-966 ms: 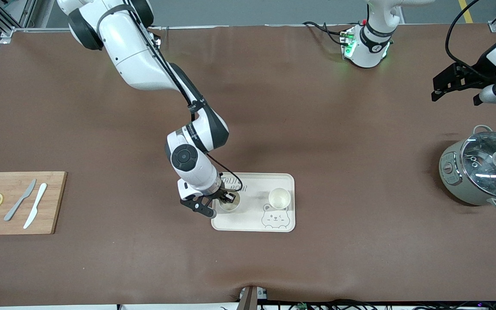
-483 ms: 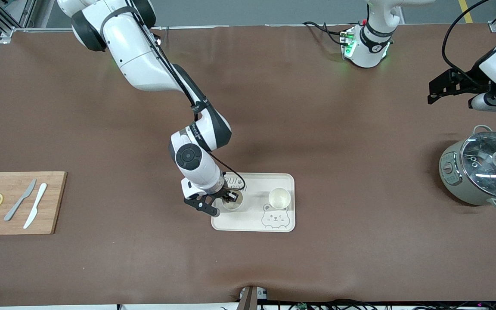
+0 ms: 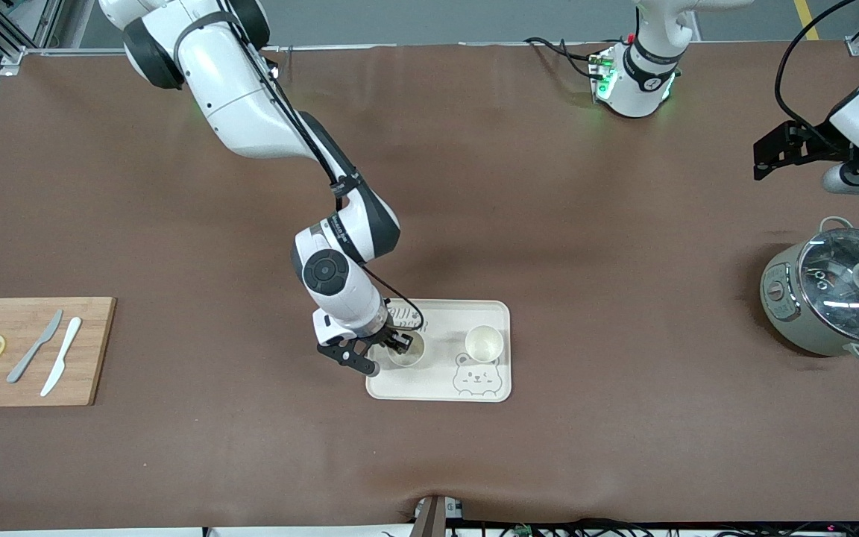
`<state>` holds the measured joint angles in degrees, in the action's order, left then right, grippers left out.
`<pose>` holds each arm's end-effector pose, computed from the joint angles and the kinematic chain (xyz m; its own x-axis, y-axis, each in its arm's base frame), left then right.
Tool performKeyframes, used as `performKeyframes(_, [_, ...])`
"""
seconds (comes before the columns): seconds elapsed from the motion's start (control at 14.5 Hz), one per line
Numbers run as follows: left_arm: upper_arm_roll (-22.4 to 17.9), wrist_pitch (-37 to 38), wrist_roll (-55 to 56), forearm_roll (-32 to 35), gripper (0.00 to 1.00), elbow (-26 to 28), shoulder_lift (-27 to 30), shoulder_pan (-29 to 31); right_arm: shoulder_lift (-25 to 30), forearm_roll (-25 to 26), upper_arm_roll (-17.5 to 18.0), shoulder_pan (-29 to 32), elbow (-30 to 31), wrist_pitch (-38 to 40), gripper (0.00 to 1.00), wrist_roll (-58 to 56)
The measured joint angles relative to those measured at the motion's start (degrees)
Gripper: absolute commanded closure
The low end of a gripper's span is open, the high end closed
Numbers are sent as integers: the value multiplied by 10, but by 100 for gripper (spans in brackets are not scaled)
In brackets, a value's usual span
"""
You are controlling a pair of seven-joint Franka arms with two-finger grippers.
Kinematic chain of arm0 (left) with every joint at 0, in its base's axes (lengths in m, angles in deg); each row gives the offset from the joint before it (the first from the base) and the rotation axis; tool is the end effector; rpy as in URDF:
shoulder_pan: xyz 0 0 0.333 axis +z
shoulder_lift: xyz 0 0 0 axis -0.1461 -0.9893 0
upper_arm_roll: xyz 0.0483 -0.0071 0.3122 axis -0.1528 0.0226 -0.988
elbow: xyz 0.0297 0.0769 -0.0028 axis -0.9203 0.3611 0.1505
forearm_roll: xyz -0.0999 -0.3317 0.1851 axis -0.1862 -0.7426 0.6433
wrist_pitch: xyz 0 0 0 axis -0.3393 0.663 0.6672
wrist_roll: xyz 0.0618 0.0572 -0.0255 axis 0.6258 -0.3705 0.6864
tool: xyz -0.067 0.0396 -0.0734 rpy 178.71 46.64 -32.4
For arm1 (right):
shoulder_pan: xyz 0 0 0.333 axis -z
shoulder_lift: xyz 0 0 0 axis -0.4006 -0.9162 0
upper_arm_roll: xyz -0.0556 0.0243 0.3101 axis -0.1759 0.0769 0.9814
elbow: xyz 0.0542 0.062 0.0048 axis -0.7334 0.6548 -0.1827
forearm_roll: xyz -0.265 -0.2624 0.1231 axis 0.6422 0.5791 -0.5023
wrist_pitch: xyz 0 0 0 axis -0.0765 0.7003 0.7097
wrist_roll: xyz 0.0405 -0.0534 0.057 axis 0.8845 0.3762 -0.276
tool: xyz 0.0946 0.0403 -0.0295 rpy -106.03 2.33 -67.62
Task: Place white IKEA cup upright on tray with both arms
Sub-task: 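Lower the held cup upright onto the tray beside the first cup, then open the right gripper and lift it off the cup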
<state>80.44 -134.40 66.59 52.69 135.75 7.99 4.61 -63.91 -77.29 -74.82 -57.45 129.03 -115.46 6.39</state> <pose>0.5403 -0.0600 0.6491 0.9883 -0.1352 -0.0701 -0.1392 -0.9886 -0.0566 0.6521 0.4073 0.2129 0.8998 -0.4338 0.0456 -0.4143 -0.8827 -0.2217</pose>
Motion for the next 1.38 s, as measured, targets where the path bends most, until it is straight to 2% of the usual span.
performKeyframes(0.55, [1, -25, 0, -1, 0, -2, 0, -2, 1, 5, -1, 0, -4, -2, 0, 0])
performKeyframes(0.69, [2, -26, 0, -2, 0, -2, 0, -2, 10, 5, -1, 0, -11, 19, 0, 0])
performKeyframes(0.9, [1, -27, 0, -27, 0, -3, 0, -2, 69, 5, 0, -1, -25, 140, 0, 0])
performKeyframes(1.17, [0, -27, 0, -43, 0, -4, 1, -2, 200, 5, -4, 0, -30, 332, 0, 0])
performKeyframes(1.38, [0, -28, 0, -43, 0, -4, 1, -1, 267, 5, -8, 10, -20, 405, 0, -1])
